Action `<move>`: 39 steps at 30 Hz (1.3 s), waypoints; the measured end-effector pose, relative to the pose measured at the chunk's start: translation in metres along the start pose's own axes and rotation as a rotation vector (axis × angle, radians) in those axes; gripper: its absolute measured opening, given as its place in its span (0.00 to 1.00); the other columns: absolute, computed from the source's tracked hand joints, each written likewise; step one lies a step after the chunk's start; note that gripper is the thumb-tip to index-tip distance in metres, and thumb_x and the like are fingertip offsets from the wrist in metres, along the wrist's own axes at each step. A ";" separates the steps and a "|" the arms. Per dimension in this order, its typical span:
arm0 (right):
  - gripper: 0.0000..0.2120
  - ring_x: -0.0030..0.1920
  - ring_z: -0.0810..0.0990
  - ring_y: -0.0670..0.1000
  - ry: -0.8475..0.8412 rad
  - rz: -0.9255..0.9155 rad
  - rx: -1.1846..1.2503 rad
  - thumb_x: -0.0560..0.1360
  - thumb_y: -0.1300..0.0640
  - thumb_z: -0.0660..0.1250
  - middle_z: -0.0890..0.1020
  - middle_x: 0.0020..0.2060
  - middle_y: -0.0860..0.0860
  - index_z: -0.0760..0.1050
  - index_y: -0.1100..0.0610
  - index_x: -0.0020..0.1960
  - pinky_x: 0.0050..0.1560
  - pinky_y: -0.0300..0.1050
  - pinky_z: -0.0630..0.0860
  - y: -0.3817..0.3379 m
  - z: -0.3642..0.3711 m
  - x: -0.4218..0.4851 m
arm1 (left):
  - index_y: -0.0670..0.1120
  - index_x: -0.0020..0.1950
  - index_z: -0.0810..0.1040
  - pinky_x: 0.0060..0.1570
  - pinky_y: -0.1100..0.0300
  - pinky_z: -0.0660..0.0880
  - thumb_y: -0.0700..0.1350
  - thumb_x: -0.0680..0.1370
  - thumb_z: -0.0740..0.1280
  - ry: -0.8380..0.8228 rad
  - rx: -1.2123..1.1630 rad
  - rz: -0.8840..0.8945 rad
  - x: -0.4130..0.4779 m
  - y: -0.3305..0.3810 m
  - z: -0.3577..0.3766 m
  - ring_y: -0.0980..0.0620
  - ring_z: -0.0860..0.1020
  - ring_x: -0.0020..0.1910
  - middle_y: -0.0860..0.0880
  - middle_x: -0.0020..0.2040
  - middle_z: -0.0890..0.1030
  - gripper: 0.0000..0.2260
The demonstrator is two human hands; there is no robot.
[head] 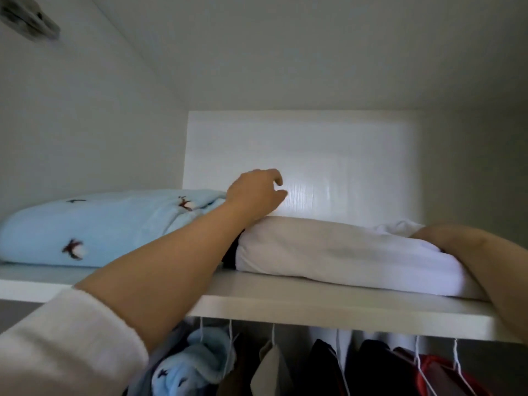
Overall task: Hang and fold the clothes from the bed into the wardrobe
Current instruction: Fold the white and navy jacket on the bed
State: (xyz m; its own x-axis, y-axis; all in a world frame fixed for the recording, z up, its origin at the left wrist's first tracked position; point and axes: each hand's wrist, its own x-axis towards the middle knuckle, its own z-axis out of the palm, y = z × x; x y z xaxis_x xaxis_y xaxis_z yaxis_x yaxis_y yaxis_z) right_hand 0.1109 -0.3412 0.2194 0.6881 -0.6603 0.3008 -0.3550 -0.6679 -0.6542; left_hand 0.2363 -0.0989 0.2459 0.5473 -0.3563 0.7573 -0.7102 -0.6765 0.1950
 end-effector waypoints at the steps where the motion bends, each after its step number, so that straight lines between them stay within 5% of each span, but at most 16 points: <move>1: 0.20 0.71 0.65 0.53 0.012 0.003 -0.017 0.81 0.57 0.55 0.65 0.72 0.56 0.63 0.61 0.71 0.62 0.39 0.64 -0.003 -0.002 -0.006 | 0.58 0.54 0.74 0.51 0.61 0.68 0.58 0.75 0.63 -0.104 -0.174 0.098 -0.005 0.010 -0.004 0.51 0.74 0.59 0.54 0.58 0.76 0.10; 4: 0.19 0.70 0.66 0.53 0.027 0.014 -0.070 0.81 0.58 0.56 0.66 0.72 0.56 0.64 0.61 0.71 0.63 0.39 0.65 -0.003 -0.004 -0.013 | 0.65 0.66 0.65 0.64 0.59 0.64 0.66 0.71 0.63 -0.724 -0.228 0.222 -0.027 0.034 -0.002 0.57 0.67 0.66 0.59 0.68 0.67 0.24; 6: 0.18 0.68 0.69 0.54 0.034 -0.021 -0.091 0.81 0.60 0.57 0.68 0.70 0.57 0.67 0.63 0.69 0.61 0.39 0.66 0.001 -0.005 -0.015 | 0.62 0.70 0.61 0.65 0.57 0.64 0.62 0.72 0.66 -0.872 -0.083 0.269 -0.030 0.031 0.005 0.56 0.68 0.64 0.60 0.66 0.68 0.29; 14: 0.23 0.68 0.67 0.56 -0.068 -0.032 0.001 0.78 0.67 0.59 0.66 0.71 0.59 0.61 0.63 0.72 0.60 0.41 0.65 0.009 0.001 -0.009 | 0.54 0.67 0.68 0.61 0.57 0.66 0.53 0.76 0.66 -0.753 0.018 0.222 -0.024 0.022 0.006 0.53 0.70 0.59 0.56 0.61 0.72 0.20; 17: 0.11 0.42 0.76 0.54 -0.150 -0.053 -0.042 0.76 0.67 0.60 0.80 0.47 0.61 0.76 0.67 0.57 0.40 0.41 0.69 0.011 0.002 -0.010 | 0.51 0.66 0.69 0.63 0.53 0.65 0.50 0.78 0.63 -0.620 0.196 0.168 -0.023 0.018 0.015 0.49 0.71 0.62 0.52 0.64 0.73 0.17; 20: 0.08 0.22 0.71 0.51 -0.208 -0.043 -0.179 0.74 0.66 0.59 0.73 0.27 0.55 0.74 0.61 0.39 0.20 0.35 0.65 0.003 0.003 -0.027 | 0.54 0.66 0.71 0.64 0.49 0.61 0.41 0.79 0.55 -0.416 0.539 0.109 -0.023 0.011 0.021 0.48 0.69 0.65 0.51 0.67 0.72 0.18; 22: 0.13 0.19 0.70 0.48 -0.182 -0.147 -0.302 0.72 0.63 0.59 0.74 0.23 0.52 0.71 0.57 0.29 0.18 0.33 0.62 -0.005 0.002 -0.041 | 0.54 0.64 0.74 0.63 0.52 0.65 0.37 0.78 0.54 -0.301 0.427 -0.007 -0.022 0.008 0.013 0.47 0.70 0.64 0.49 0.67 0.72 0.20; 25: 0.10 0.20 0.71 0.48 -0.415 -0.224 0.002 0.72 0.57 0.63 0.80 0.25 0.53 0.77 0.58 0.33 0.21 0.33 0.63 -0.014 -0.001 -0.060 | 0.53 0.57 0.78 0.56 0.60 0.70 0.40 0.79 0.57 -0.108 -0.085 -0.076 -0.023 0.020 -0.006 0.49 0.75 0.58 0.50 0.63 0.76 0.14; 27: 0.09 0.21 0.72 0.47 -0.647 -0.330 0.342 0.75 0.55 0.64 0.82 0.29 0.55 0.79 0.60 0.46 0.20 0.34 0.65 -0.020 -0.007 -0.071 | 0.51 0.57 0.78 0.59 0.59 0.70 0.47 0.79 0.60 -0.198 -0.411 -0.076 -0.031 0.036 -0.011 0.51 0.75 0.57 0.50 0.61 0.77 0.10; 28: 0.09 0.21 0.72 0.47 -0.632 -0.399 0.493 0.75 0.55 0.64 0.82 0.30 0.55 0.79 0.59 0.48 0.19 0.34 0.65 -0.024 -0.011 -0.072 | 0.50 0.60 0.76 0.64 0.57 0.68 0.51 0.79 0.60 -0.317 -0.509 -0.077 -0.039 0.043 -0.011 0.51 0.74 0.60 0.49 0.62 0.76 0.12; 30: 0.07 0.23 0.73 0.46 -0.308 -0.534 0.545 0.74 0.55 0.63 0.82 0.29 0.51 0.81 0.54 0.45 0.23 0.36 0.68 -0.031 -0.015 -0.069 | 0.51 0.65 0.73 0.68 0.56 0.64 0.56 0.79 0.58 -0.584 -0.397 -0.028 -0.053 0.047 -0.012 0.52 0.71 0.63 0.51 0.65 0.74 0.18; 32: 0.06 0.37 0.78 0.45 -0.010 -0.604 0.244 0.75 0.53 0.64 0.83 0.37 0.46 0.79 0.49 0.43 0.41 0.41 0.76 -0.033 -0.013 -0.064 | 0.54 0.67 0.71 0.68 0.60 0.61 0.59 0.78 0.57 -0.736 -0.126 0.077 -0.063 0.039 -0.014 0.56 0.69 0.65 0.55 0.67 0.71 0.19; 35: 0.11 0.61 0.73 0.47 -0.313 -0.553 -0.254 0.77 0.44 0.61 0.76 0.60 0.44 0.76 0.42 0.57 0.65 0.42 0.65 -0.027 0.006 -0.066 | 0.57 0.69 0.68 0.61 0.67 0.59 0.55 0.79 0.59 -0.808 0.115 0.062 -0.068 0.026 -0.033 0.60 0.67 0.62 0.58 0.68 0.69 0.18; 39: 0.24 0.69 0.65 0.47 -0.572 -0.518 -0.147 0.76 0.39 0.59 0.67 0.69 0.42 0.66 0.44 0.69 0.71 0.44 0.57 -0.030 0.023 -0.078 | 0.58 0.67 0.70 0.44 0.71 0.65 0.41 0.79 0.56 -0.753 0.399 0.013 -0.067 0.013 -0.056 0.57 0.71 0.51 0.56 0.62 0.73 0.19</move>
State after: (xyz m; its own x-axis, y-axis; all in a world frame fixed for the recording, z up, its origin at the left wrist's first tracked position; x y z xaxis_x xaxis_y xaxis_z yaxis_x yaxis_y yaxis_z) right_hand 0.0825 -0.2617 0.1998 0.9936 0.0002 0.1126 0.0475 -0.9076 -0.4172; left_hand 0.1656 -0.0480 0.2324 0.7890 -0.6038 0.1135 -0.5867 -0.7953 -0.1526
